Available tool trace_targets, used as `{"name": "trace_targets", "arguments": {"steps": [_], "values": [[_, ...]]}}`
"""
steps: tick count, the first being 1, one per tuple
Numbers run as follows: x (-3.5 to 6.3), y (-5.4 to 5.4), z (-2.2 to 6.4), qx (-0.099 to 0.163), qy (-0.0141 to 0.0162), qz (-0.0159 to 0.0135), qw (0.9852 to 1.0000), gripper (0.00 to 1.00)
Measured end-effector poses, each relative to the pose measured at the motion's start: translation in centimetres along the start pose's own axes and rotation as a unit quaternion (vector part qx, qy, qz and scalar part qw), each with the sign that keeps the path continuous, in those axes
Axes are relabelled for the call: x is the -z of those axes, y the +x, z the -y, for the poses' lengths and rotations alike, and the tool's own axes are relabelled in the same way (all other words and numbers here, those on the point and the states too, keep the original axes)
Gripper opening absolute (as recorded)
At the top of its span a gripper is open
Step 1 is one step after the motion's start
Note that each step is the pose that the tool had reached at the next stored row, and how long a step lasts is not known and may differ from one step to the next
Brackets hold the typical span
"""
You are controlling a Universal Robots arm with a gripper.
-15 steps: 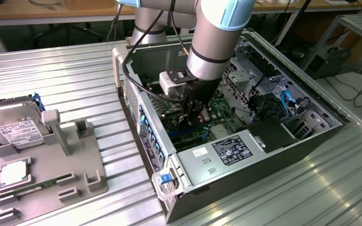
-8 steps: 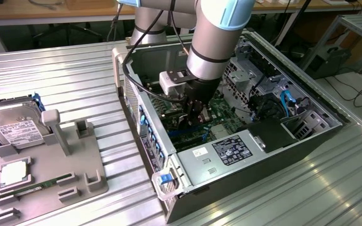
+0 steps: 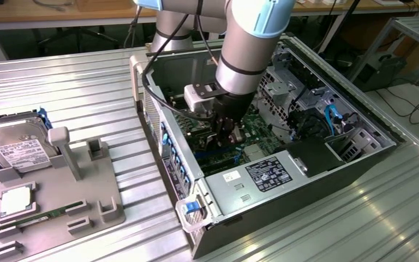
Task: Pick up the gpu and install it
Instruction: 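Insert the gpu into the slot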
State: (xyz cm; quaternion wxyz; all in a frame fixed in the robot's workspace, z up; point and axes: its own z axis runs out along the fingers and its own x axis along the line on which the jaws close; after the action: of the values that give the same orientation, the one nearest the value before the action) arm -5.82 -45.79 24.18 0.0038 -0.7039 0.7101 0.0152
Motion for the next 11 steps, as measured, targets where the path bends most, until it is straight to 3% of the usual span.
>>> {"name": "trace_targets", "arguments": {"steps": [11], "values": [[-0.57, 0.02, 0.01, 0.000, 0.0000, 0.0005, 1.0000, 0.27]]}}
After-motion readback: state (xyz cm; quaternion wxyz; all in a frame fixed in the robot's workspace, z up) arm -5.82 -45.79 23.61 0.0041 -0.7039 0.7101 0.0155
